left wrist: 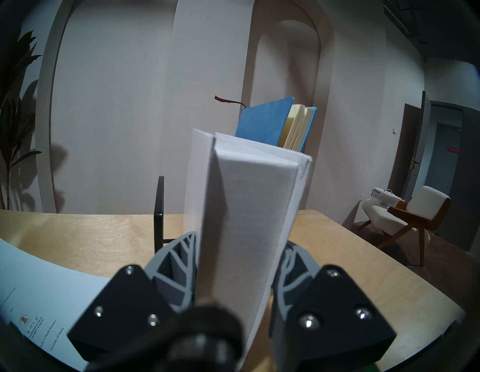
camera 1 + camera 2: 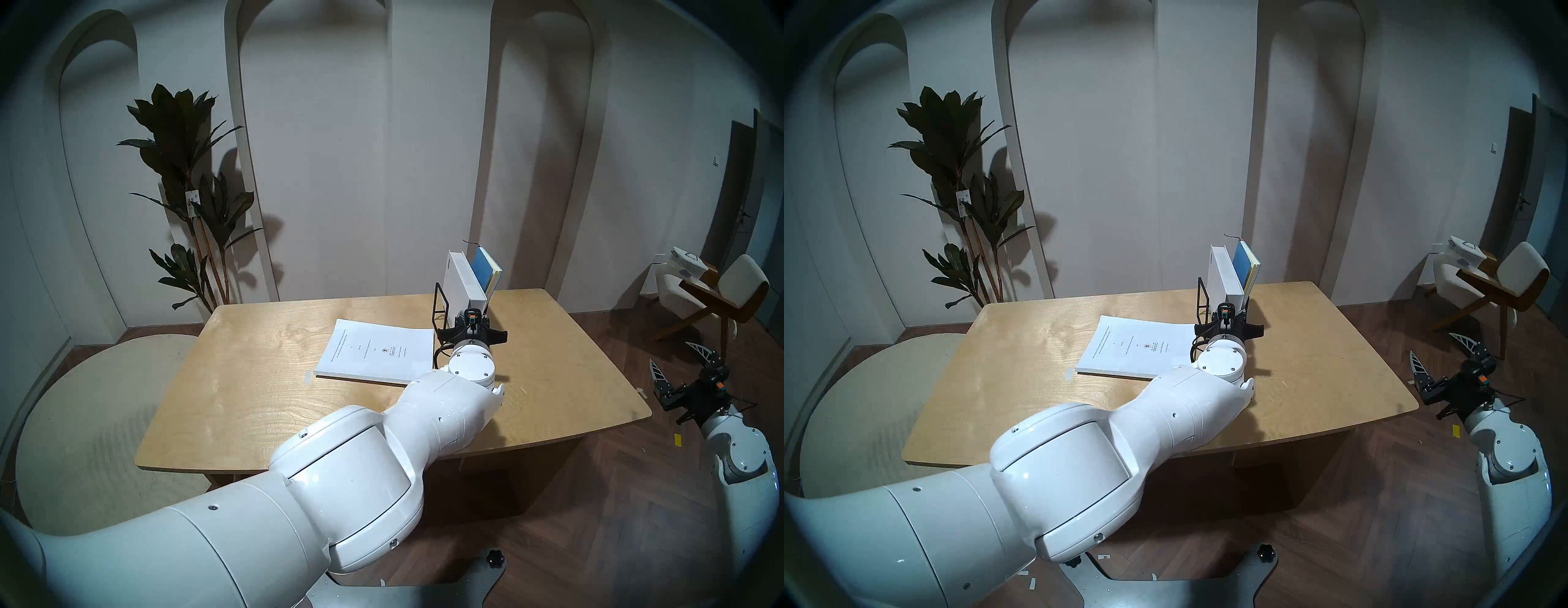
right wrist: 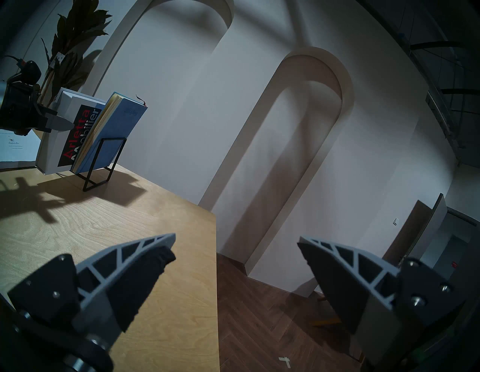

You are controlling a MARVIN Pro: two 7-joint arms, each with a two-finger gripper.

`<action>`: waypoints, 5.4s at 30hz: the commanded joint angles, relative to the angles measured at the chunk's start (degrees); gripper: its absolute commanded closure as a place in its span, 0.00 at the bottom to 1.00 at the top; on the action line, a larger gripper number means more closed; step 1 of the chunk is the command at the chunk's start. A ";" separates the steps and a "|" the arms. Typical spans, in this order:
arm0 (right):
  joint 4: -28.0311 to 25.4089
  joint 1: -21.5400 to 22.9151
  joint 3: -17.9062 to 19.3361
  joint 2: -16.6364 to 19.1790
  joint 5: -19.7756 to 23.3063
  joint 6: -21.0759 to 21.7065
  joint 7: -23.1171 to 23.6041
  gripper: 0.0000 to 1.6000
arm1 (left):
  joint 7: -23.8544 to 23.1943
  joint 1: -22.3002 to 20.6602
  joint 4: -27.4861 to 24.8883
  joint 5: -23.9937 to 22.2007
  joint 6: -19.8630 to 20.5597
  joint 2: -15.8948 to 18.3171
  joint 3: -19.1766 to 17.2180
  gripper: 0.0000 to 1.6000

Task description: Stack the books into one stack

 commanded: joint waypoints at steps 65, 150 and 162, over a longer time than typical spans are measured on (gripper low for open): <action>0.35 0.73 -0.08 0.34 0.04 -0.17 -0.04 0.00 | 38.66 5.00 -22.94 35.28 -18.31 39.51 16.10 1.00; -0.77 0.03 0.68 0.46 0.01 -0.55 0.41 0.00 | 4.48 -10.93 -41.82 82.31 -4.24 67.87 36.80 1.00; -0.90 -0.08 0.77 0.43 -0.02 -0.53 0.43 0.00 | -0.26 -10.98 -36.48 82.55 -5.27 64.82 37.70 1.00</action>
